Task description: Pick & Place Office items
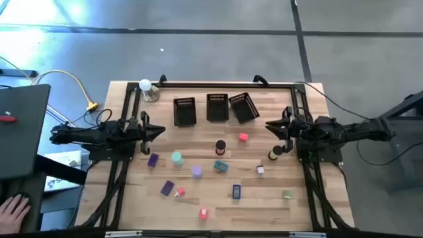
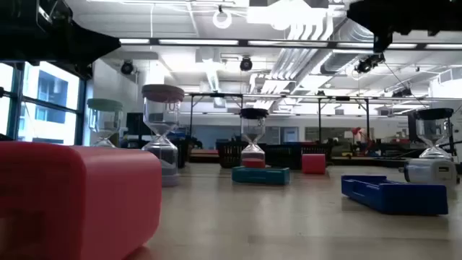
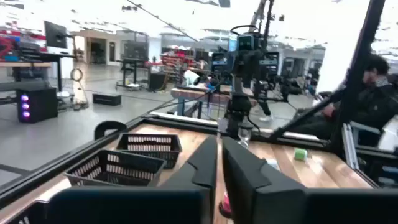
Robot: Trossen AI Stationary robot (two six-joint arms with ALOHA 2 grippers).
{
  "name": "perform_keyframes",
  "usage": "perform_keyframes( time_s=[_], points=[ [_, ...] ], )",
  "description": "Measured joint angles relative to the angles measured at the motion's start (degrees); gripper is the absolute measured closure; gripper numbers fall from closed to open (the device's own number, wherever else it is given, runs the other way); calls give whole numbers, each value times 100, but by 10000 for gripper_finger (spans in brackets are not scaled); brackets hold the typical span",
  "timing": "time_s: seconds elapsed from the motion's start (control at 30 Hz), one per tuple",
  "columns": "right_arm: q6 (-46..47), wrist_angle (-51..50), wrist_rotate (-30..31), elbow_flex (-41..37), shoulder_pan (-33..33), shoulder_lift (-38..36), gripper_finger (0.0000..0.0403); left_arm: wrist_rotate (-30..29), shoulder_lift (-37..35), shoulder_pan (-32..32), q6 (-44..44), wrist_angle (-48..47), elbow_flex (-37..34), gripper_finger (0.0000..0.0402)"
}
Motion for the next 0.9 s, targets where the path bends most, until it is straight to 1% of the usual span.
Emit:
perform_keyframes(
  time_s=[0.13, 0.2, 0.27, 0.3, 0.37, 0.43, 0.5, 0.6, 0.7, 0.8, 0.9],
  points=[
    [112, -683, 333, 625, 69, 541, 261, -15, 0, 0, 9, 146, 0, 320],
    [77, -1304, 360, 1037, 69, 769, 226, -13, 0, -1, 11, 194, 0, 289],
    [17, -2046, 491, 1460, 74, 1006, 201, -3, 0, 0, 20, 217, 0, 259],
    [130, -2399, 645, 1660, 73, 1135, 193, 5, 0, 0, 35, 216, 0, 245],
    [640, -3134, 902, 2087, 69, 1402, 184, 5, 0, 0, 65, 215, 0, 220],
    [1177, -3904, 1021, 2496, 69, 1647, 180, 7, 0, 0, 66, 214, 0, 201],
    [1515, -4490, 1050, 2857, 69, 1845, 179, 8, 0, -1, 63, 216, 0, 188],
    [1473, -4643, 912, 3149, 72, 1998, 178, 9, 0, 0, 22, 215, 0, 179],
    [1288, -4316, 722, 3214, 73, 2021, 178, 13, 0, -1, 20, 235, 0, 178],
    [746, -4059, 367, 3214, 69, 2006, 178, 18, 0, 0, 19, 238, 0, 178],
    [359, -4009, 161, 3214, 69, 1954, 178, 18, 0, 0, 17, 236, 0, 178]
  ],
)
